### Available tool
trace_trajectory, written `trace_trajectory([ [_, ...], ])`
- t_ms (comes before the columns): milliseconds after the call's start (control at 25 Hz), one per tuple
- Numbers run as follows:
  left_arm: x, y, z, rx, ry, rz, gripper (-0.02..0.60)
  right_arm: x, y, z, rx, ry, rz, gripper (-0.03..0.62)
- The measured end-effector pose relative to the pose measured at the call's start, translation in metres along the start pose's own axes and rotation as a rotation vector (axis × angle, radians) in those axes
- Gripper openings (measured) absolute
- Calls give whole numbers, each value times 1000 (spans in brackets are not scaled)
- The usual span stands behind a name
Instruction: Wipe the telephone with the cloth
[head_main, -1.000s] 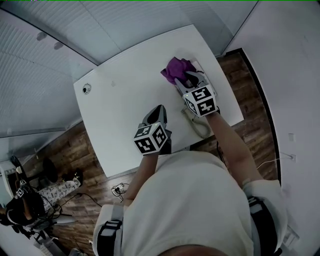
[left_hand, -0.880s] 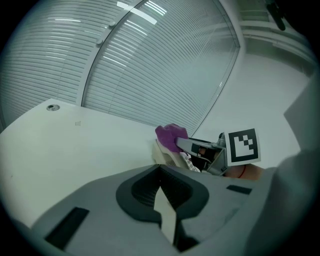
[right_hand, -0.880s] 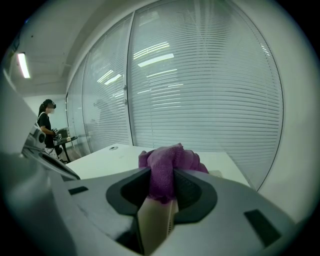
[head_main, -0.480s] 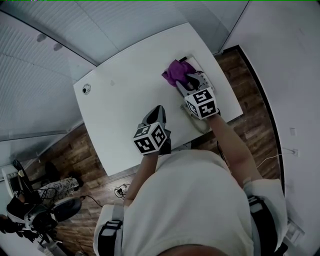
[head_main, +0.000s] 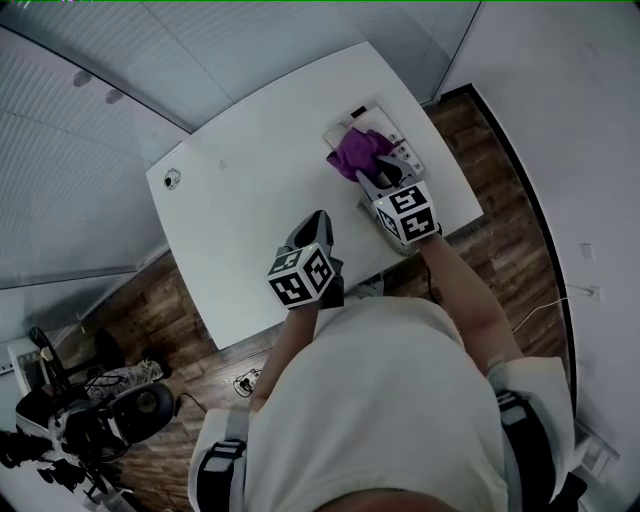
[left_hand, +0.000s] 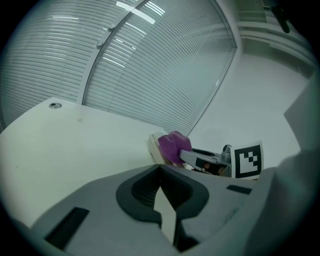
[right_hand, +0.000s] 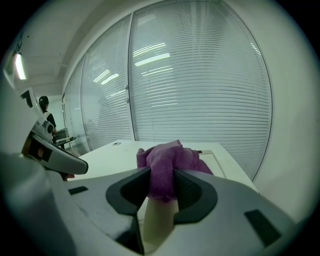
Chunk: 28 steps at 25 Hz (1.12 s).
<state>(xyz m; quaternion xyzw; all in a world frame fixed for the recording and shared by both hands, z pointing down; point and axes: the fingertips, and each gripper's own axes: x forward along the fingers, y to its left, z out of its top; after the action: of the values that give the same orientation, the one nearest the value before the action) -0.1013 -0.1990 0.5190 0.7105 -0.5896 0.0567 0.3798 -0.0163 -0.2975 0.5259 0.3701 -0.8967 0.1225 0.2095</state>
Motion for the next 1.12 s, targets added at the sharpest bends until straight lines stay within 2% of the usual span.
trace_trajectory([
  [1120, -14, -21, -27, 29, 32, -23, 20, -58, 4, -75, 67, 97, -49, 135],
])
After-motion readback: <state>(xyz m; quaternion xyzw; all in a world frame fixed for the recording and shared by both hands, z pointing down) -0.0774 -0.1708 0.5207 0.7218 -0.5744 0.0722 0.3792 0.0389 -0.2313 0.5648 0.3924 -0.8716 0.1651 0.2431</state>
